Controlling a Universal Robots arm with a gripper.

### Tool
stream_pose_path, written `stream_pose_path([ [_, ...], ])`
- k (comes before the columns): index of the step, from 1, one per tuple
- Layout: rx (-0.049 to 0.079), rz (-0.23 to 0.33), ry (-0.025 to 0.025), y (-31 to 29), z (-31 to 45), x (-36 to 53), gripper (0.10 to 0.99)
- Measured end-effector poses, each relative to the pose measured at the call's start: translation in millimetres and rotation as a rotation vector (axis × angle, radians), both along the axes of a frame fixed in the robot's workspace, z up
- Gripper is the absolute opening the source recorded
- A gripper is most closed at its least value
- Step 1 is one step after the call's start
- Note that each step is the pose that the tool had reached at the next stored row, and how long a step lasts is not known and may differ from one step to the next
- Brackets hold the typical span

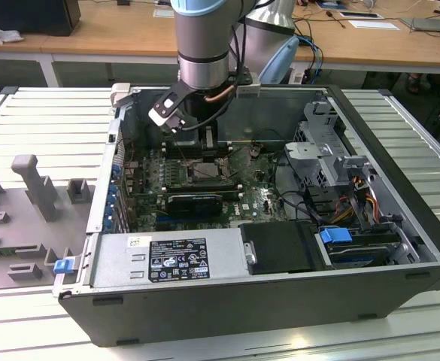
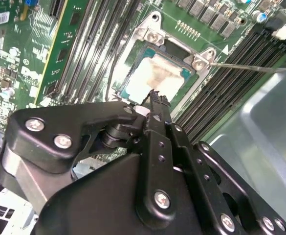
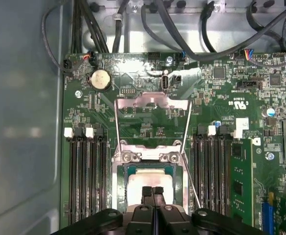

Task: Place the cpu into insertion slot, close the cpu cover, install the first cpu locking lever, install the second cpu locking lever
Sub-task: 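Close the cpu cover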

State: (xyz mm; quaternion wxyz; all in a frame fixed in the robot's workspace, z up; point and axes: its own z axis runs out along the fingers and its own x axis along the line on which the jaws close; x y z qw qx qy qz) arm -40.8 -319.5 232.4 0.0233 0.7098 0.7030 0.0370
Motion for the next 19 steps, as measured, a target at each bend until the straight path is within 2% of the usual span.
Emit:
stream_pose_path([
  [3, 0.0, 0.0, 0.0046, -1.2, -0.1, 8.3, 0.106],
  [5, 0.002, 0.0, 0.0105, -1.3, 0.6, 9.9, 0.106],
  [7, 0.002, 0.0, 0.0108, -1.2, 5.2, 9.8, 0.106],
  [9, 0.002, 0.0, 0.0108, -1.0, 11.8, 9.9, 0.106],
  [10, 0.002, 0.0, 0.0108, -0.8, 19.7, 9.9, 0.106],
  [11, 0.002, 0.0, 0.0108, -0.3, 34.2, 9.9, 0.106],
  [12, 0.002, 0.0, 0.011, -0.2, 38.1, 10.5, 0.106],
  [14, 0.002, 0.0, 0.0112, -0.2, 38.2, 24.4, 0.106],
  [17, 0.002, 0.0, 0.0126, -0.2, 38.0, 38.3, 0.106],
  [19, 0.002, 0.0, 0.0128, -0.1, 37.4, 51.6, 0.106],
])
